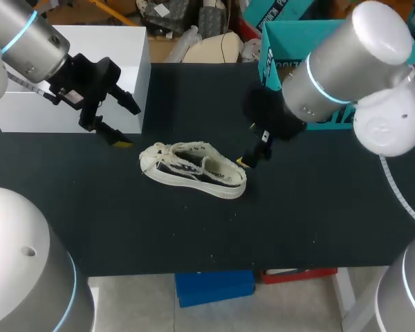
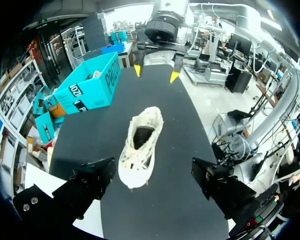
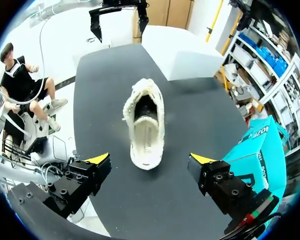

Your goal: Take the shoe out of the shoebox, open the shoe tongue, remove and reinsert the insole, then place the shoe into the shoebox

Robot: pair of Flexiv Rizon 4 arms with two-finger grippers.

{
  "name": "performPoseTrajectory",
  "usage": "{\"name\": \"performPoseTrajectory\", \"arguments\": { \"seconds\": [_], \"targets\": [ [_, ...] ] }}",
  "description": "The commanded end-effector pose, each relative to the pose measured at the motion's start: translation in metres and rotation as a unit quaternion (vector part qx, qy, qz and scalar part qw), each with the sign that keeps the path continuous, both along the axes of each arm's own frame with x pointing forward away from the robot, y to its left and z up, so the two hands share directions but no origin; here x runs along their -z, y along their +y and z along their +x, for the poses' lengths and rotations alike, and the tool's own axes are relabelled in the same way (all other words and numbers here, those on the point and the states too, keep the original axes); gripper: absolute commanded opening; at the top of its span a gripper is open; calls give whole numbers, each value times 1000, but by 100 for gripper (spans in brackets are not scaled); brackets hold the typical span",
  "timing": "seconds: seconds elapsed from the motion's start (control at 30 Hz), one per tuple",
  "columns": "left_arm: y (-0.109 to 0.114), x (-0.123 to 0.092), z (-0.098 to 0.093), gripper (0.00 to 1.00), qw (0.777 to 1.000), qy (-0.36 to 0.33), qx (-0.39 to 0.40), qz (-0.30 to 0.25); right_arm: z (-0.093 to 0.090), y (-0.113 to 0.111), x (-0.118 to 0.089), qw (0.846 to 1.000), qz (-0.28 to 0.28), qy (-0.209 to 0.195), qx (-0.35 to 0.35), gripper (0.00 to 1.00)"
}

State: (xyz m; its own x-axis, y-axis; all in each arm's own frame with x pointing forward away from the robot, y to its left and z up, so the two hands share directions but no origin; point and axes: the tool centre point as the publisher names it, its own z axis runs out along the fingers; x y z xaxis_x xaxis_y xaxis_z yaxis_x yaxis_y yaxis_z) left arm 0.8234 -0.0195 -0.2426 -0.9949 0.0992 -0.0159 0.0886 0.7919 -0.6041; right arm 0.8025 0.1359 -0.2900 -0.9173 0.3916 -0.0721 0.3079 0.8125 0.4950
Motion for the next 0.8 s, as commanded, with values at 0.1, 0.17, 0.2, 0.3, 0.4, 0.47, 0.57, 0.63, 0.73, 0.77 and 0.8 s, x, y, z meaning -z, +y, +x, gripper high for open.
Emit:
{"name": "performPoseTrajectory", "arguments": {
  "seconds": [0.1, 0.17, 0.2, 0.3, 0.4, 0.47, 0.57, 0.63, 0.73, 0.77, 0.8],
  "targets": [
    [0, 2, 0, 100, 1000, -1, 0, -1, -23, -7, 31, 991, 117, -56, 41, 100],
    [0, 2, 0, 100, 1000, -1, 0, -1, -25, -5, 37, 988, 130, -64, 47, 100],
    [0, 2, 0, 100, 1000, -1, 0, -1, -26, -4, 40, 988, 133, -68, 50, 100],
    [0, 2, 0, 100, 1000, -1, 0, -1, -25, 0, 49, 984, 152, -79, 53, 100],
    [0, 2, 0, 100, 1000, -1, 0, -1, -22, 3, 57, 981, 165, -85, 53, 100],
    [0, 2, 0, 100, 1000, -1, 0, -1, -20, 4, 61, 981, 164, -85, 53, 100],
    [0, 2, 0, 100, 1000, -1, 0, -1, -17, 4, 67, 980, 170, -87, 53, 100],
    [0, 2, 0, 100, 1000, -1, 0, -1, -15, 4, 70, 980, 173, -86, 54, 100],
    [0, 2, 0, 100, 1000, -1, 0, -1, -11, 3, 81, 978, 181, -83, 58, 100],
    [0, 2, 0, 100, 1000, -1, 0, -1, -10, 2, 85, 977, 185, -84, 58, 100],
    [0, 2, 0, 100, 1000, -1, 0, -1, -9, 2, 88, 977, 186, -85, 58, 100]
  ]
}}
